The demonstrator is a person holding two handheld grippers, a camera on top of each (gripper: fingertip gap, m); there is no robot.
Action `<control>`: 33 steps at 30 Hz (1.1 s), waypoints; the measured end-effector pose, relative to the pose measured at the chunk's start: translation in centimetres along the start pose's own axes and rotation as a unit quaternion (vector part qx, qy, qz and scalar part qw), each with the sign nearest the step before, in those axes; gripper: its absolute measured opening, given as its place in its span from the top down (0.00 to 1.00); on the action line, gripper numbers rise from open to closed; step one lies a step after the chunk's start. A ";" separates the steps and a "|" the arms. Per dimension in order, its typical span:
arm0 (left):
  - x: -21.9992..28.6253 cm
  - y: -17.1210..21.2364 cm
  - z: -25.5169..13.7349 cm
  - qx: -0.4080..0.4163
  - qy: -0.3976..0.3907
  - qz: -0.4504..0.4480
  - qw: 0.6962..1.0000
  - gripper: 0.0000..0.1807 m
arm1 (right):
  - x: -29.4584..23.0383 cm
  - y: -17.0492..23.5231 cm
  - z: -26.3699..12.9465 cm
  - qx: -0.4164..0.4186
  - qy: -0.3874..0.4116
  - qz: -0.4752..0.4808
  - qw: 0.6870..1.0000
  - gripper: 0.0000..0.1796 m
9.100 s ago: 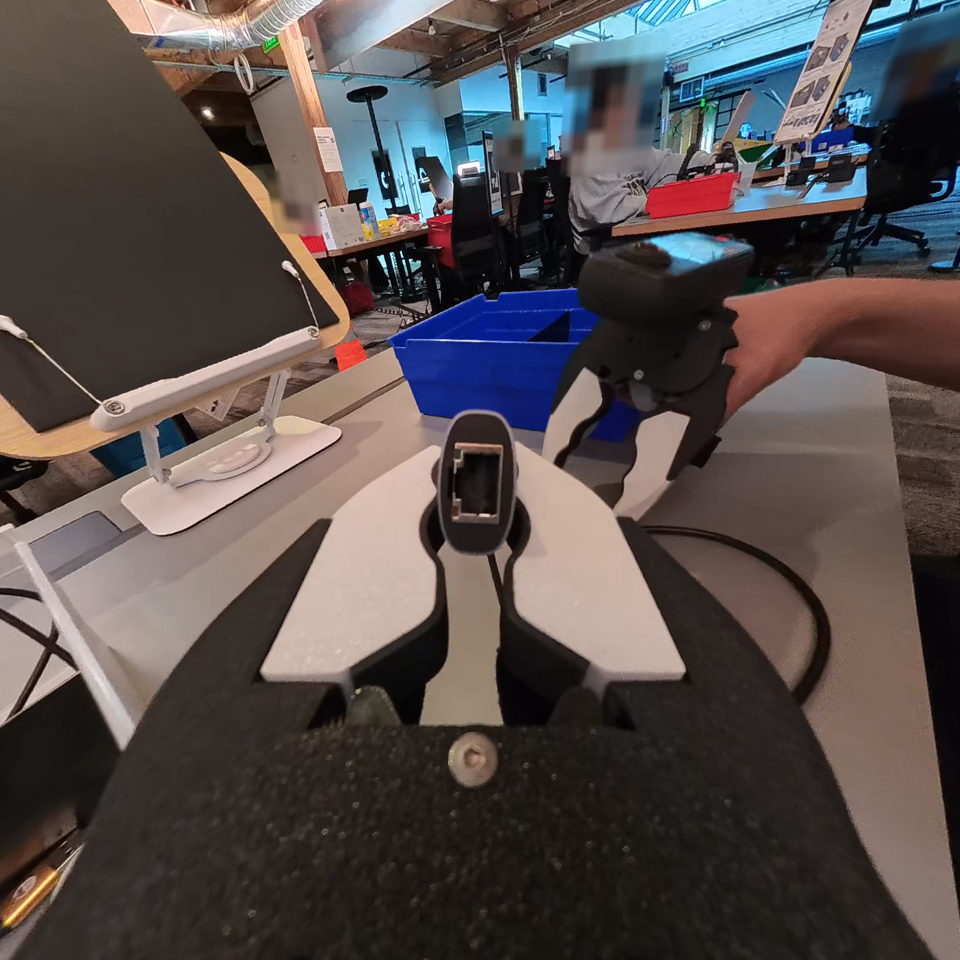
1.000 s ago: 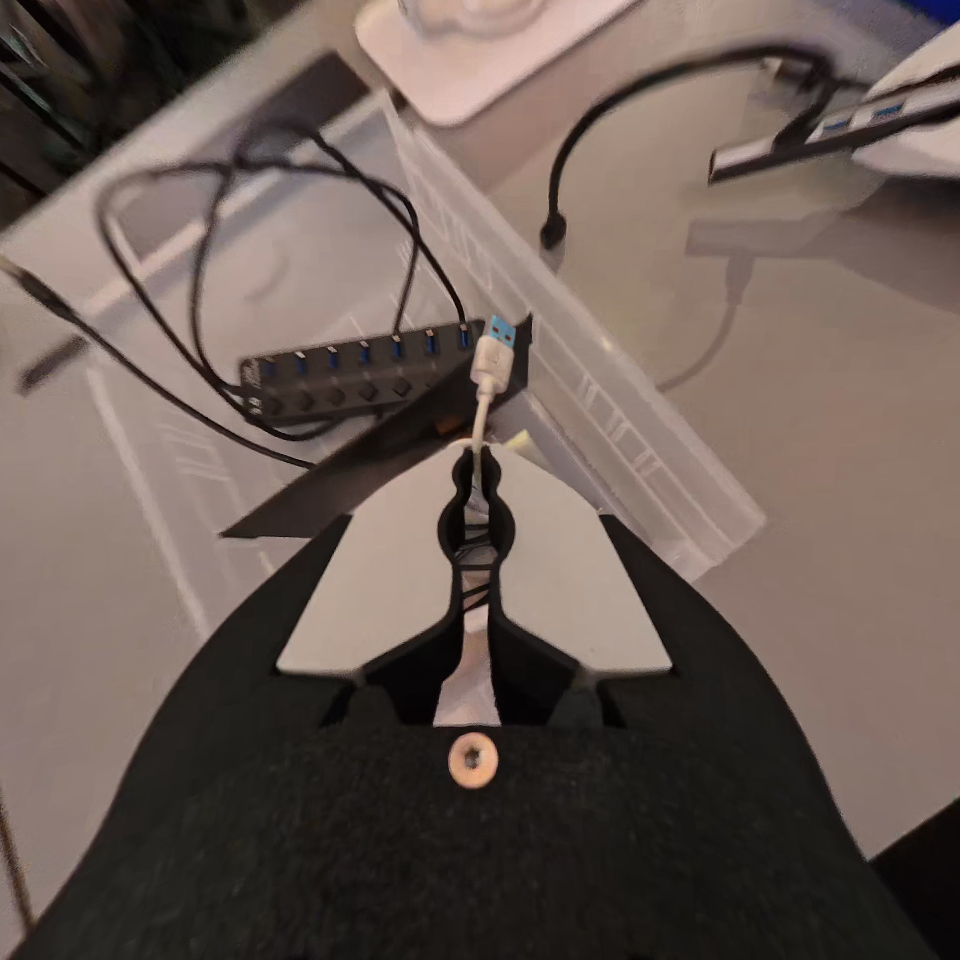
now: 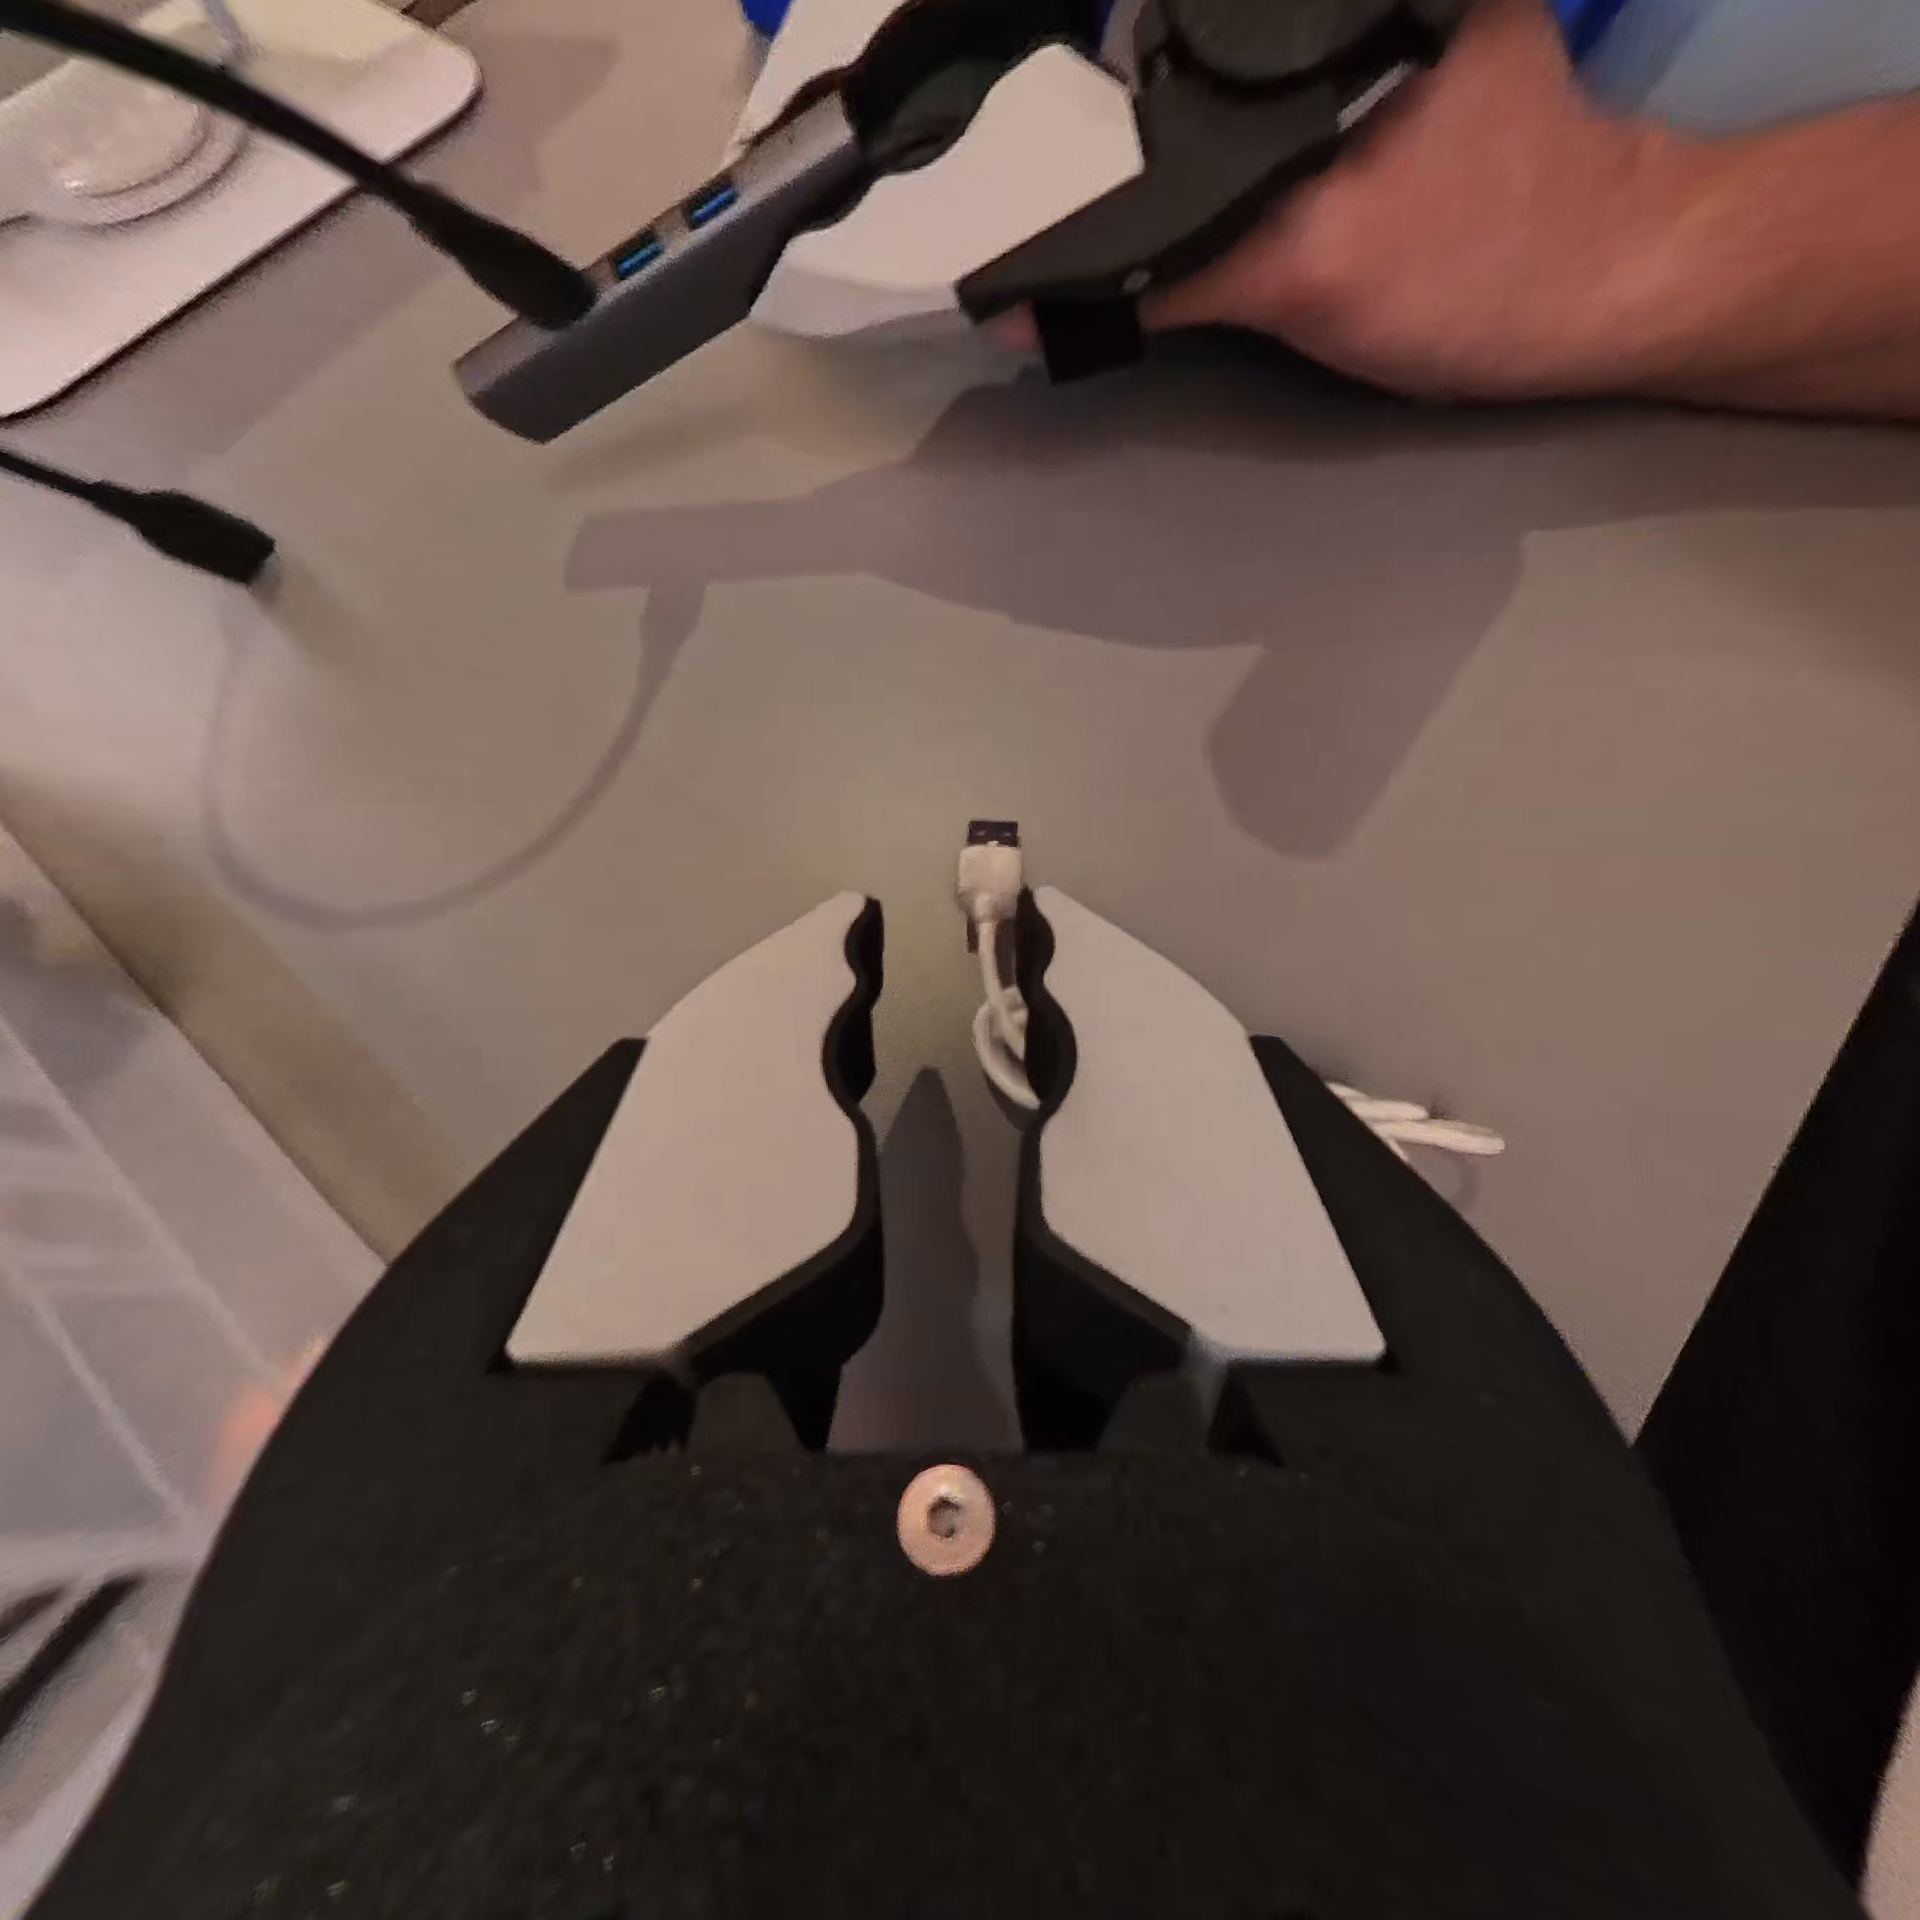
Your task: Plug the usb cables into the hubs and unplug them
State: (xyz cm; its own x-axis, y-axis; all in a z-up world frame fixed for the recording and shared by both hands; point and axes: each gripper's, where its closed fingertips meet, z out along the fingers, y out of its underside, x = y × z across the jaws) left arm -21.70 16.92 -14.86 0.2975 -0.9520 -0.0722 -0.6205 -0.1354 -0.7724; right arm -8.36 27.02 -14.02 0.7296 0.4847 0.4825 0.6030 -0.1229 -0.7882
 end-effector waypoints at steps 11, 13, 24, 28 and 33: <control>0.6 2.9 3.3 -0.077 0.032 0.018 0.996 0.97 | -0.2 -0.1 0.1 -0.002 0.001 -0.010 1.000 0.90; 0.6 3.1 3.1 -0.090 0.013 0.038 0.995 0.97 | -0.2 -0.1 0.1 -0.003 0.003 -0.013 1.000 0.90; -2.3 -5.7 0.3 -0.032 0.011 0.019 0.999 0.98 | -0.9 -1.5 -0.5 -0.002 0.066 -0.150 0.986 0.90; -3.1 -7.0 1.8 -0.064 0.010 0.038 0.997 0.97 | -1.1 -3.0 -1.2 0.032 0.091 -0.211 0.973 0.90; -2.6 -7.0 1.6 -0.068 0.061 0.036 0.995 0.97 | -2.3 -4.7 -2.7 0.109 0.072 -0.243 0.961 0.90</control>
State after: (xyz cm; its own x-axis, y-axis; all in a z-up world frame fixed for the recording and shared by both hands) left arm -16.95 20.78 -10.27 0.1630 -0.9858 -0.0411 -0.7323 -0.0930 -0.6746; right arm -11.99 24.16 -10.43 0.4251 0.3114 0.8499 0.8141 0.2788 -0.5094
